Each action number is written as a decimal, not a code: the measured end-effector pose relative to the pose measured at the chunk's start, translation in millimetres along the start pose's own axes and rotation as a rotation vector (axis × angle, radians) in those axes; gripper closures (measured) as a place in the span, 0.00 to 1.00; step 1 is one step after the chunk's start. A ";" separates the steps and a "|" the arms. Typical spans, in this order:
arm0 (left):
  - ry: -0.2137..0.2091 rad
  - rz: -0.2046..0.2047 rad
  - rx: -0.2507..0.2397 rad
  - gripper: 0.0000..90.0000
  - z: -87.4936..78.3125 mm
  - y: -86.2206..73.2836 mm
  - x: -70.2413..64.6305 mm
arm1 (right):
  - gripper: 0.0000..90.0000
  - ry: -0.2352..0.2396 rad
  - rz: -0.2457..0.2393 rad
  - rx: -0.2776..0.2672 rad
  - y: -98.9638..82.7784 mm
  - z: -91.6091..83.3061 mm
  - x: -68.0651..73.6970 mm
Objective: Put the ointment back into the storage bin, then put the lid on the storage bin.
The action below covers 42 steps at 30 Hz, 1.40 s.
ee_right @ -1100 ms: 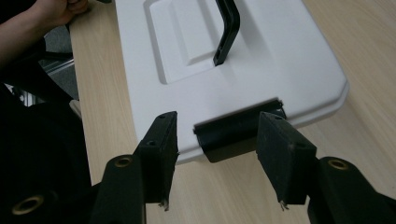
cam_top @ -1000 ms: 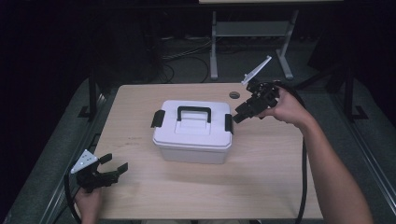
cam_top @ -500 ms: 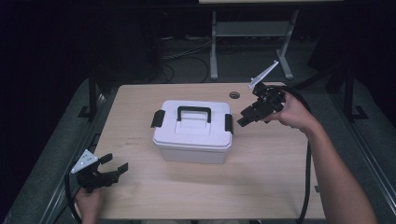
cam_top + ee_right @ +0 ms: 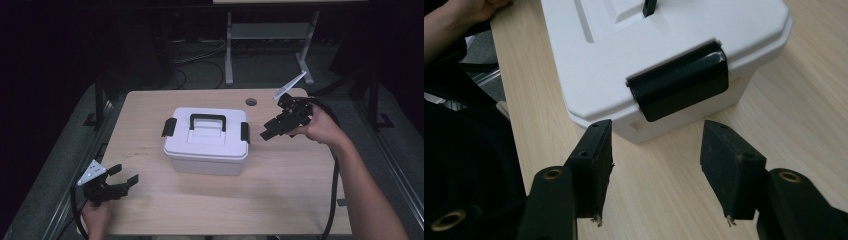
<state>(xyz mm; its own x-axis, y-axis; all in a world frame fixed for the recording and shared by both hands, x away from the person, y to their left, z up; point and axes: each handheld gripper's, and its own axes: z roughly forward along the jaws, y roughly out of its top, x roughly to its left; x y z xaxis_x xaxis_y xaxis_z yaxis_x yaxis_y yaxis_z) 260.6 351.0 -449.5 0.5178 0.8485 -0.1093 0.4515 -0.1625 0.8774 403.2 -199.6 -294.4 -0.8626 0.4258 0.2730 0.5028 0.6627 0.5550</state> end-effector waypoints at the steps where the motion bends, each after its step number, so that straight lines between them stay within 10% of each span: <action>1: -0.001 -0.002 -0.001 0.18 0.1 0.0 0.1 | 0.51 -0.001 0.004 0.002 -1.0 -0.4 0.1; 42: -0.003 0.007 -0.001 0.18 0.1 0.9 -0.6 | 0.51 0.015 0.058 0.000 -36.9 16.3 -1.8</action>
<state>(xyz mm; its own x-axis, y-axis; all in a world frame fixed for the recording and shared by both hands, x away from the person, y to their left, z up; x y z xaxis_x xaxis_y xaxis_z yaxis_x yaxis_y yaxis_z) 260.8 350.3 -448.7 0.5229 0.8460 -0.1043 0.4472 -0.1681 0.8785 387.1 -214.8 -328.1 -0.8327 0.4546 0.3162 0.5521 0.6371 0.5379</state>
